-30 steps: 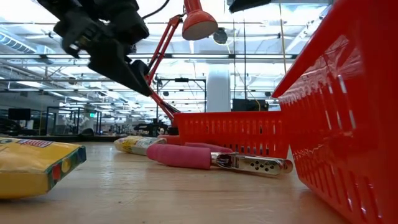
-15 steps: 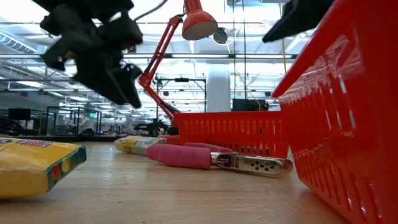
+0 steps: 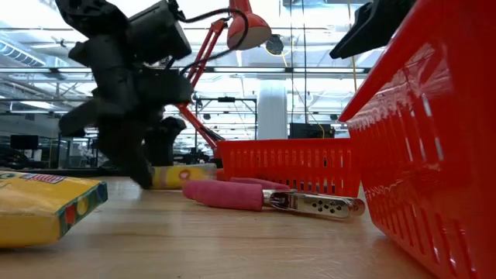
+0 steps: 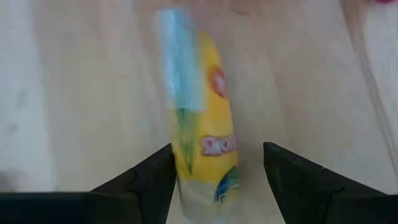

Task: Pick & Place School Supplies
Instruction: Put the yellow crayon pack into the top red basket

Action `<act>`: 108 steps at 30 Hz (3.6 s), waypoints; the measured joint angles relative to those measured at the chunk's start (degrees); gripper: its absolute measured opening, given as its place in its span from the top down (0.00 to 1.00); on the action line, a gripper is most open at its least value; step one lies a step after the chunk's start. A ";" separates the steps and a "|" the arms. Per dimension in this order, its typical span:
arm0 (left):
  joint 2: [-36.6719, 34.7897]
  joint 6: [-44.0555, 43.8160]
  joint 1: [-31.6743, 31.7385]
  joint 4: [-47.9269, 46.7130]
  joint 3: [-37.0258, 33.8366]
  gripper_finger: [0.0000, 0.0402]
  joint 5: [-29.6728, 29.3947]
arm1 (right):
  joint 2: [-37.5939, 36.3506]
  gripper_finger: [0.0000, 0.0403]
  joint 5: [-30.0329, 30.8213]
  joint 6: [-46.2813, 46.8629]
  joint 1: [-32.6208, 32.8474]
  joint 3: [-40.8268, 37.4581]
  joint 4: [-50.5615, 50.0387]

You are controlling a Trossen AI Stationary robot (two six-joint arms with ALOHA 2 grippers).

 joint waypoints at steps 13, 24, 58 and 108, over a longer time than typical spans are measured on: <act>1.52 -2.49 1.00 0.30 0.36 0.54 -1.47 | 0.00 0.47 -0.07 1.47 0.00 0.02 -0.12; 1.61 -5.89 1.33 -0.23 0.33 0.87 -5.74 | 0.00 0.47 -0.31 3.76 -0.01 0.04 -0.03; -3.05 6.18 12.71 0.45 12.62 0.87 -7.05 | 10.72 0.47 -26.04 -3.15 -24.95 -8.06 30.59; 14.79 13.07 13.06 -5.53 35.82 0.87 -4.94 | 16.28 0.67 -26.82 -9.96 -26.82 -2.89 20.11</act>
